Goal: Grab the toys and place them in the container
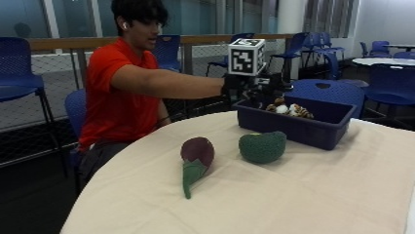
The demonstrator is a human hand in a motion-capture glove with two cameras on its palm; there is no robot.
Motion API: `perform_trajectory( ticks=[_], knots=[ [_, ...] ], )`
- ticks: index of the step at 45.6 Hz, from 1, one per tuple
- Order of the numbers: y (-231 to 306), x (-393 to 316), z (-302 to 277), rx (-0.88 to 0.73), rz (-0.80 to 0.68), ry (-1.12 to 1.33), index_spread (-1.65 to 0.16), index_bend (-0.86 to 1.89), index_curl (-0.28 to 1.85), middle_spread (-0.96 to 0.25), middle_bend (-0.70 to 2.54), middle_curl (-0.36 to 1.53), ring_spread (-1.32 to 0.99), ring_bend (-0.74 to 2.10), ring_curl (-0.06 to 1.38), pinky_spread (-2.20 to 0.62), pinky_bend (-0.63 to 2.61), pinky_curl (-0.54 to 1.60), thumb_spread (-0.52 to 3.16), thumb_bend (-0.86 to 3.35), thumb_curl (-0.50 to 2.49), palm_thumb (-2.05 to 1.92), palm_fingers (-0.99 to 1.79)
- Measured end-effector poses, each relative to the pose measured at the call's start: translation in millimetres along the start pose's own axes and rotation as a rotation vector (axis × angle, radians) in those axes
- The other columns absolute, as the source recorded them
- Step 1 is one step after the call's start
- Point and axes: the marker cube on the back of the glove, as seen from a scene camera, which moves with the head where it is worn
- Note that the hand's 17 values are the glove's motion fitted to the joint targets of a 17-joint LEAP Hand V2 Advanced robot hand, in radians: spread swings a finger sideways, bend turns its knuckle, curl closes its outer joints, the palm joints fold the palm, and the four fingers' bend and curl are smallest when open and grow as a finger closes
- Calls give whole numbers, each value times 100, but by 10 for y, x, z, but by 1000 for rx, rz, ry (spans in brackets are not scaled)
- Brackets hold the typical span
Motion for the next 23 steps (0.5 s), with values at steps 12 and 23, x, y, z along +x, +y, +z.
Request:
perform_trajectory(
  ticks=[12, 23],
  knots=[
    [551, 1417, 173, -46, 221, -19, -37, 18, 38, -7, 12, 19, 3, 14, 11, 13, 113, 36, 106, -8, 32, -10, -21],
    [1015, 2110, 526, -111, 336, 19, -37, 16, 36, -5, 11, 18, 5, 14, 11, 15, 126, 38, 99, -9, 27, -12, -19]
  ],
)
